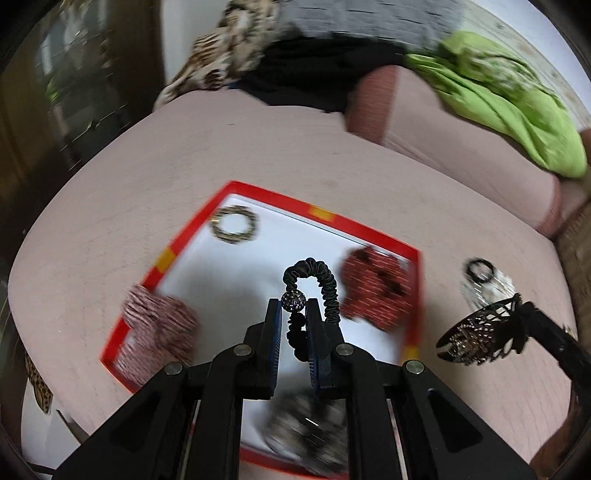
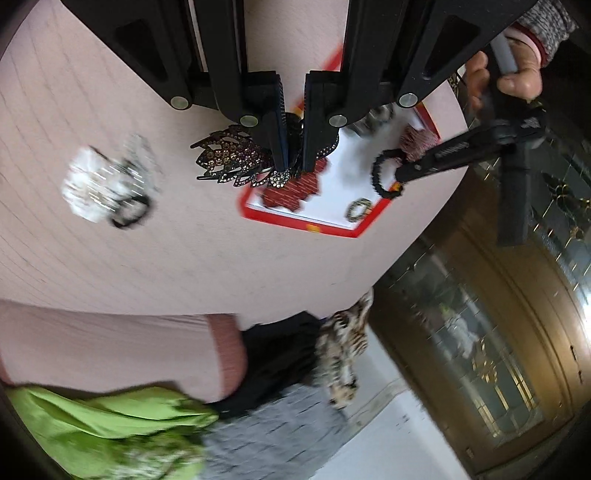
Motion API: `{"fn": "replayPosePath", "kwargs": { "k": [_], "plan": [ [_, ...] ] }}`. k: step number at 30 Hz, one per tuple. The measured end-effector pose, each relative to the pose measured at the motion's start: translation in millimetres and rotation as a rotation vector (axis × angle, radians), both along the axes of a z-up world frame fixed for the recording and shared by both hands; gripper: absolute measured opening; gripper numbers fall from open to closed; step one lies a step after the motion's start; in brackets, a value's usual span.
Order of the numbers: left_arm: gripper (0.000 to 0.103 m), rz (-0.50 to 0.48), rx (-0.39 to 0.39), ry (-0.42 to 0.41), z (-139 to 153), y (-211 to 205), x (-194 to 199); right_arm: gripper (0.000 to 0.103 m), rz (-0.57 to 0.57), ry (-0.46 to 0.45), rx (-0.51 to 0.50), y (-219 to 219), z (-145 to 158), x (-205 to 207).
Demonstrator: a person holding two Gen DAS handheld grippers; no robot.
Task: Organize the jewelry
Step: 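Carry hair tie and jeweled clip into the tray and release both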
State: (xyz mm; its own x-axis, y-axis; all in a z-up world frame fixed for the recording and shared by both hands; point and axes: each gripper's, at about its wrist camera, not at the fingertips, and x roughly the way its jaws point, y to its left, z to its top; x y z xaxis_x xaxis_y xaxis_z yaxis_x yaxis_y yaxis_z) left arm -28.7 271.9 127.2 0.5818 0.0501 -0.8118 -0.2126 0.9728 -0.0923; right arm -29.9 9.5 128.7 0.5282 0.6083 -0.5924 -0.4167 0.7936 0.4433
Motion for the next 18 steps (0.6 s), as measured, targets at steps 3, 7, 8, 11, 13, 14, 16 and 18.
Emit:
{"fn": "replayPosePath", "kwargs": {
  "k": [3,7,8,11,13,14,16,18],
  "plan": [
    [0.012,0.025,-0.002,0.006,-9.1,21.0,14.9,0.009,0.036,0.017,0.005,35.5,0.2,21.7],
    [0.012,0.023,-0.013,0.021,-19.9,35.3,34.1,0.009,0.065,0.059,-0.002,86.3,-9.4,58.8],
    [0.012,0.021,-0.018,0.022,-22.3,38.5,36.9,0.009,0.072,0.077,-0.001,98.4,-14.9,69.6],
    [0.012,0.014,-0.041,0.033,-31.9,46.3,42.7,0.009,0.081,0.117,-0.01,121.1,-29.6,91.4],
    [0.012,0.012,-0.061,0.047,-40.1,50.3,47.7,0.009,0.081,0.14,-0.028,133.5,-42.9,105.9],
    [0.012,0.012,-0.064,0.052,-42.9,50.5,50.1,0.009,0.078,0.146,-0.038,137.9,-48.8,111.5],
    [0.012,0.016,-0.064,0.063,-49.1,51.7,53.9,0.013,0.077,0.161,-0.06,143.7,-60.1,120.0],
    [0.012,0.023,-0.058,0.068,-52.6,52.4,55.9,0.022,0.062,0.166,-0.053,140.5,-65.4,121.5]
  ]
}}
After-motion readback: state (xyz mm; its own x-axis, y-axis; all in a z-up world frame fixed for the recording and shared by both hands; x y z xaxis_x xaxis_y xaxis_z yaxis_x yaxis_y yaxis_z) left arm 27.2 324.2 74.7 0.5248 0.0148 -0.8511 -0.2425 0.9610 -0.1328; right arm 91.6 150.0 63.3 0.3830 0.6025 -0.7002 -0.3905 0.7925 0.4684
